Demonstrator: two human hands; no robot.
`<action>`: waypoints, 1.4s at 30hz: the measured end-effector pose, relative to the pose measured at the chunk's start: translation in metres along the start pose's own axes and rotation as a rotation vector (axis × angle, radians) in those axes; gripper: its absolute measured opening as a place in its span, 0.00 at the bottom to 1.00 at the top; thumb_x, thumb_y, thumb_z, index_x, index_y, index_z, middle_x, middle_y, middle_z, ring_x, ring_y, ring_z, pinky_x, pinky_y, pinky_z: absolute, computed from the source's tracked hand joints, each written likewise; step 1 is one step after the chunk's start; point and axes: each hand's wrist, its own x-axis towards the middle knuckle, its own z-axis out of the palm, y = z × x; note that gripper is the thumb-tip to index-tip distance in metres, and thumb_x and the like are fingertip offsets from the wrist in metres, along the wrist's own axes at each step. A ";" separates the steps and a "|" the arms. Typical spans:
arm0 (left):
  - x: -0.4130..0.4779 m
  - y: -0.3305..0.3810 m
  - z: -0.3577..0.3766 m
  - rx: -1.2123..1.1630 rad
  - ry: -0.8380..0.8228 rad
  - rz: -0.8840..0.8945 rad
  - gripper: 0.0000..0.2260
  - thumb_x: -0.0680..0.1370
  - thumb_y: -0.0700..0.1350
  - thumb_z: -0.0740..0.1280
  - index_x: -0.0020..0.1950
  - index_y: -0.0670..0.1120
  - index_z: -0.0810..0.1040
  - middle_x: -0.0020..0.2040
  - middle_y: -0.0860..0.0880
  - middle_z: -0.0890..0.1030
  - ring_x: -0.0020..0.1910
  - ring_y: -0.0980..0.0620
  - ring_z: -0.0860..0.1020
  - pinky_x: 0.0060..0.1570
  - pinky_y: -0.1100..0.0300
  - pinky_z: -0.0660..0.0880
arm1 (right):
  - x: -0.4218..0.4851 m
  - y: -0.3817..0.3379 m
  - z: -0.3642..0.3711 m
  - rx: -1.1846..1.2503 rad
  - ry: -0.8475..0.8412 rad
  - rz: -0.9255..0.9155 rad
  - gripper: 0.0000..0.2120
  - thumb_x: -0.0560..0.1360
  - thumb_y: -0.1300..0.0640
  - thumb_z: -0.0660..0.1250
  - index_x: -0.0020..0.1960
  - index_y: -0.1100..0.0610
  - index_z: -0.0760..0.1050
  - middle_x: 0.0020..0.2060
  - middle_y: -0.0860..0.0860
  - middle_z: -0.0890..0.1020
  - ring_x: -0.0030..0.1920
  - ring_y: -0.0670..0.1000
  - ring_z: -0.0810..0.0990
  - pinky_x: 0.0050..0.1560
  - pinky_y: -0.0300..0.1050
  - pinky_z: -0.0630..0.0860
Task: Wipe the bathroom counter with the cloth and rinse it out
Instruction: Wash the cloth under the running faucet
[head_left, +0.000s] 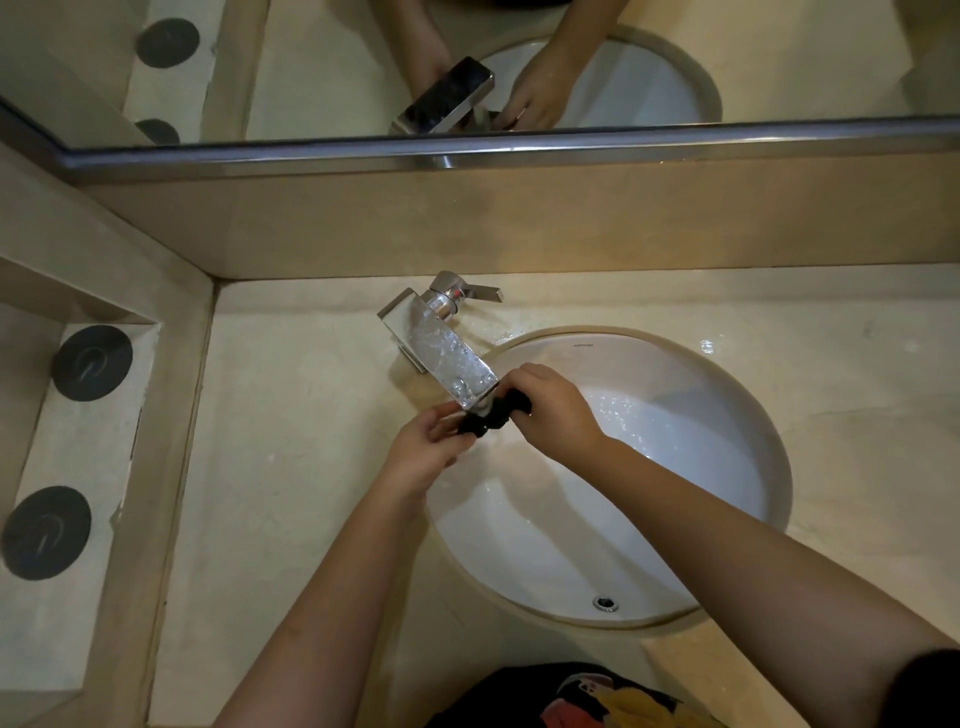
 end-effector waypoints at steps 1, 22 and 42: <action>0.001 0.001 -0.002 0.050 0.039 0.058 0.24 0.69 0.40 0.73 0.65 0.44 0.74 0.58 0.50 0.81 0.55 0.53 0.78 0.56 0.56 0.73 | 0.000 0.000 -0.002 0.045 0.000 0.037 0.15 0.65 0.71 0.68 0.48 0.57 0.78 0.43 0.51 0.80 0.46 0.55 0.77 0.42 0.41 0.69; 0.001 0.023 0.009 0.011 0.078 0.125 0.07 0.76 0.40 0.70 0.54 0.44 0.78 0.45 0.47 0.83 0.41 0.53 0.83 0.41 0.58 0.80 | -0.017 -0.004 -0.018 0.616 -0.181 0.352 0.21 0.71 0.68 0.69 0.56 0.45 0.76 0.53 0.49 0.80 0.48 0.42 0.78 0.46 0.30 0.74; -0.008 0.029 -0.009 0.369 0.209 0.334 0.04 0.74 0.40 0.71 0.44 0.45 0.77 0.42 0.50 0.84 0.39 0.54 0.83 0.40 0.58 0.76 | -0.006 -0.013 -0.012 0.316 -0.003 0.303 0.05 0.77 0.60 0.66 0.49 0.57 0.81 0.42 0.50 0.84 0.45 0.51 0.81 0.50 0.45 0.74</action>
